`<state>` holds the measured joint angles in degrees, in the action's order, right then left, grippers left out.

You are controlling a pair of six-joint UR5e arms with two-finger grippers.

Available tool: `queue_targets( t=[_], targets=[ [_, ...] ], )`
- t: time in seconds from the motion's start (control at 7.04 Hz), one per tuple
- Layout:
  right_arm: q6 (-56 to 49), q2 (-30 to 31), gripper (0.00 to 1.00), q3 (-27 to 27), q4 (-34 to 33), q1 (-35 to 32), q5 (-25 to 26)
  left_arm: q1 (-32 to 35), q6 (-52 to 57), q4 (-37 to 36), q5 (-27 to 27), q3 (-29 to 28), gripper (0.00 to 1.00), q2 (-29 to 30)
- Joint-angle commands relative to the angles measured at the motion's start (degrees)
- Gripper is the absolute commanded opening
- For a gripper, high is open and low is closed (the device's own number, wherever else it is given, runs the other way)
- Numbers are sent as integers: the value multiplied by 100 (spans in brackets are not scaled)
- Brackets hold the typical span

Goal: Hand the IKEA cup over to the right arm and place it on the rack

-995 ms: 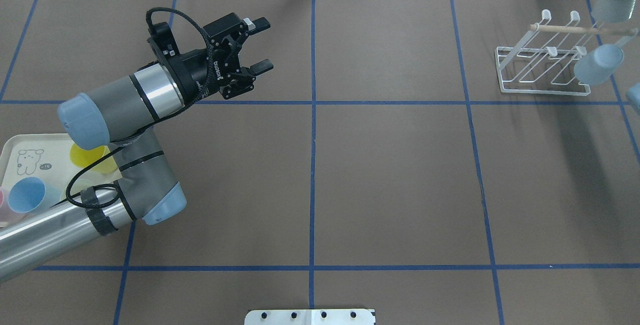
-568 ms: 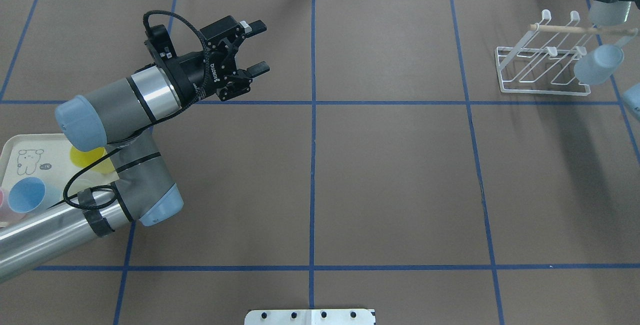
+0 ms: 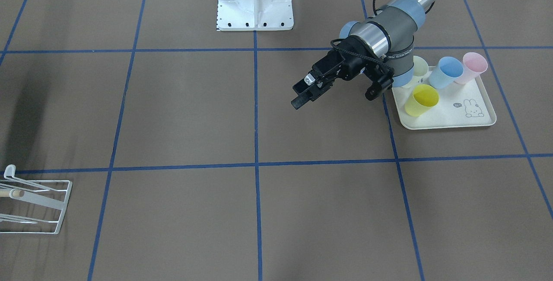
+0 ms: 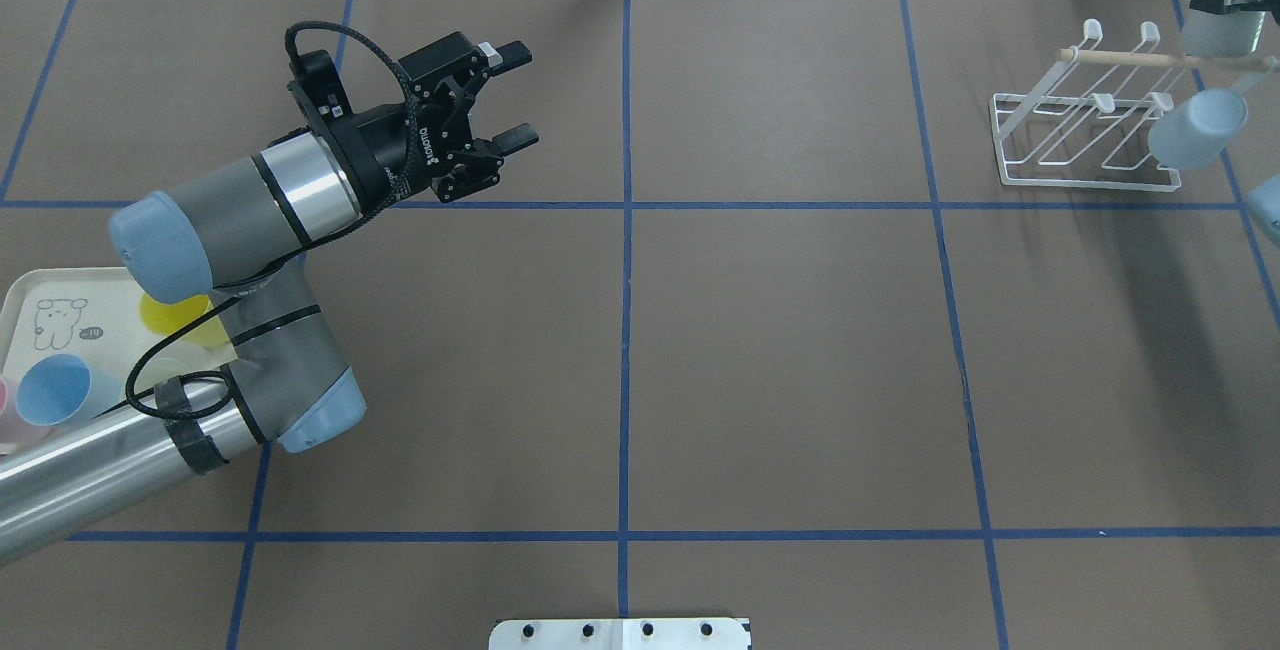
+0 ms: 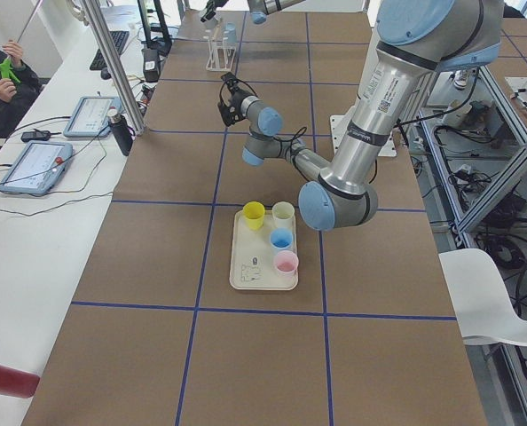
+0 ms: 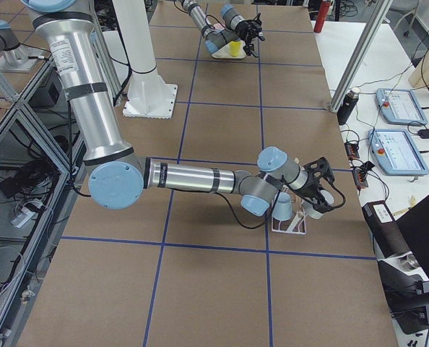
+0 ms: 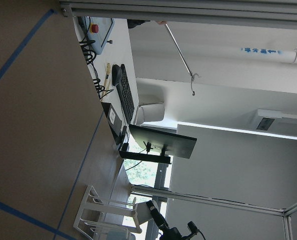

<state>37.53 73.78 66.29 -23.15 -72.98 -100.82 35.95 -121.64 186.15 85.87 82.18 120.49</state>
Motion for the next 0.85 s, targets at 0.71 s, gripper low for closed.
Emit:
queue_targets(
  t=[0.71],
  targets=[
    [105, -12, 99, 102, 3, -14, -69, 17, 9, -52, 61, 87, 100, 9]
  ],
)
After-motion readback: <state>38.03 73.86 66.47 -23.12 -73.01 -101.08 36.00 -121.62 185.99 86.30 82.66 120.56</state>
